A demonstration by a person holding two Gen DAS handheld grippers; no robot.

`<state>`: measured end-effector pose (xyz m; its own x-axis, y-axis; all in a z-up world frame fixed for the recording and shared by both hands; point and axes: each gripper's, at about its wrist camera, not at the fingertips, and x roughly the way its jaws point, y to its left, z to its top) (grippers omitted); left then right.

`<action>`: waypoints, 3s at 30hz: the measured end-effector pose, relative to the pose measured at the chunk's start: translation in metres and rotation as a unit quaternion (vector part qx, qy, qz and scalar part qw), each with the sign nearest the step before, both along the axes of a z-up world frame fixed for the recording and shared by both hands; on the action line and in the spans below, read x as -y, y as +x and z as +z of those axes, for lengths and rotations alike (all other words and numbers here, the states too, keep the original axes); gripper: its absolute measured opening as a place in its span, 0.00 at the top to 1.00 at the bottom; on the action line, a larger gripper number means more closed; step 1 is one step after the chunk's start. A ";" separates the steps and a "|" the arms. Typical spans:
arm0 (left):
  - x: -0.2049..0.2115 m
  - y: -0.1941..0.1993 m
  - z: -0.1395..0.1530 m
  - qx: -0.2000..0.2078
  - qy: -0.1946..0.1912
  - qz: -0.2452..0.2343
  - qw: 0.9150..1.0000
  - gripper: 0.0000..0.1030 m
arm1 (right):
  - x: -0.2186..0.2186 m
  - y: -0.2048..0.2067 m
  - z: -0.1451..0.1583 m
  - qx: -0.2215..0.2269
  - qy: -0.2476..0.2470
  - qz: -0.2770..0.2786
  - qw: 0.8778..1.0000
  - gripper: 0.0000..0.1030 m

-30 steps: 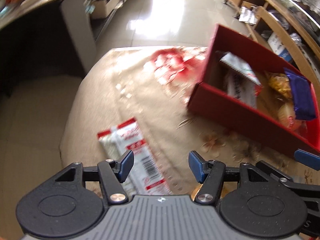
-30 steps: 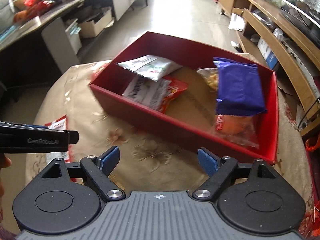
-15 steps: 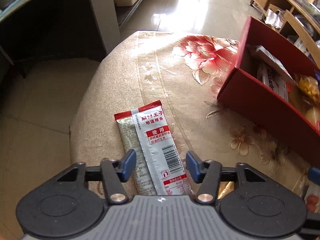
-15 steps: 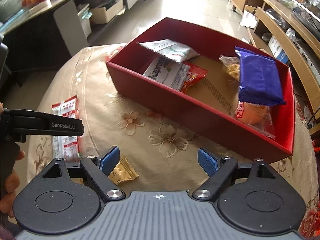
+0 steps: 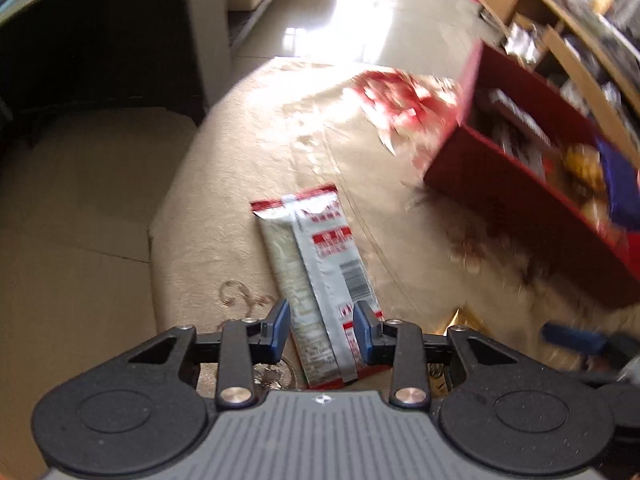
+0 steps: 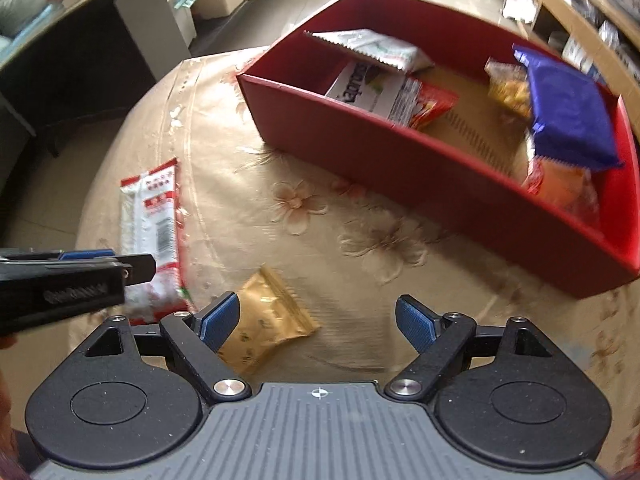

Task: Organize snacks
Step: 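Move left tool to the red-white spicy strip packet while right tool approaches the gold sachet, then grasp the spicy strip packet with left tool while right tool grasps the gold sachet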

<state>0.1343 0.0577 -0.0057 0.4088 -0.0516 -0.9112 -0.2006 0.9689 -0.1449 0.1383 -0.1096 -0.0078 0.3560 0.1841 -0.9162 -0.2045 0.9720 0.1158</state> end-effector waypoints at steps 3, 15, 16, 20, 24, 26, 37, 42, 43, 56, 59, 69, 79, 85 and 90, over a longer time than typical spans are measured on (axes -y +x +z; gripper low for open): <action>-0.005 -0.003 0.009 0.012 -0.011 0.005 1.000 0.68 | -0.007 0.001 -0.006 -0.016 0.030 -0.014 0.999 0.13; -0.020 -0.005 -0.003 -0.003 -0.020 0.013 1.000 0.59 | -0.055 -0.020 -0.018 0.056 -0.101 0.032 0.993 0.27; -0.020 -0.006 -0.004 -0.004 -0.020 0.010 1.000 0.58 | -0.053 -0.022 -0.017 0.052 -0.105 0.041 0.992 0.31; -0.018 -0.005 -0.010 -0.015 -0.029 0.004 0.999 0.57 | -0.022 -0.025 -0.010 0.034 -0.113 0.041 0.992 0.53; -0.009 0.002 -0.015 -0.018 -0.033 0.010 0.999 0.55 | 0.016 -0.029 -0.010 0.023 -0.092 0.012 0.995 0.60; -0.004 0.009 -0.018 -0.021 -0.034 0.021 0.999 0.48 | 0.024 -0.028 -0.009 0.021 -0.076 0.004 0.997 0.60; 0.035 0.012 -0.023 -0.003 0.055 -0.004 0.998 0.47 | 0.023 -0.028 -0.019 0.021 -0.106 0.015 0.994 0.11; 0.056 -0.002 -0.020 -0.008 0.047 -0.095 0.994 0.50 | 0.030 -0.037 -0.012 0.018 -0.073 0.042 0.996 0.48; 0.062 -0.006 -0.019 -0.009 0.048 -0.118 0.992 0.50 | 0.030 -0.039 -0.012 0.015 -0.068 0.048 0.996 0.57; 0.071 -0.005 -0.024 -0.019 0.039 -0.090 0.995 0.39 | 0.037 -0.050 -0.010 0.004 -0.067 0.034 0.997 0.37; 0.074 -0.003 -0.025 -0.017 0.045 -0.080 0.996 0.38 | 0.043 -0.053 -0.007 -0.001 -0.064 0.013 0.998 0.23; 0.077 -0.006 -0.026 -0.007 0.059 -0.075 0.995 0.40 | 0.062 -0.085 -0.010 -0.020 0.013 -0.131 0.991 0.21; 0.072 -0.010 -0.025 0.000 0.055 -0.110 0.992 0.38 | 0.030 -0.098 -0.015 0.010 -0.109 -0.055 0.992 0.54; 0.066 -0.017 -0.025 0.008 0.050 -0.141 0.989 0.38 | 0.048 -0.093 -0.015 -0.003 -0.150 -0.029 0.988 0.55; 0.075 -0.017 -0.027 0.012 0.074 -0.140 0.987 0.31 | 0.053 -0.092 -0.015 0.013 -0.132 -0.041 0.990 0.52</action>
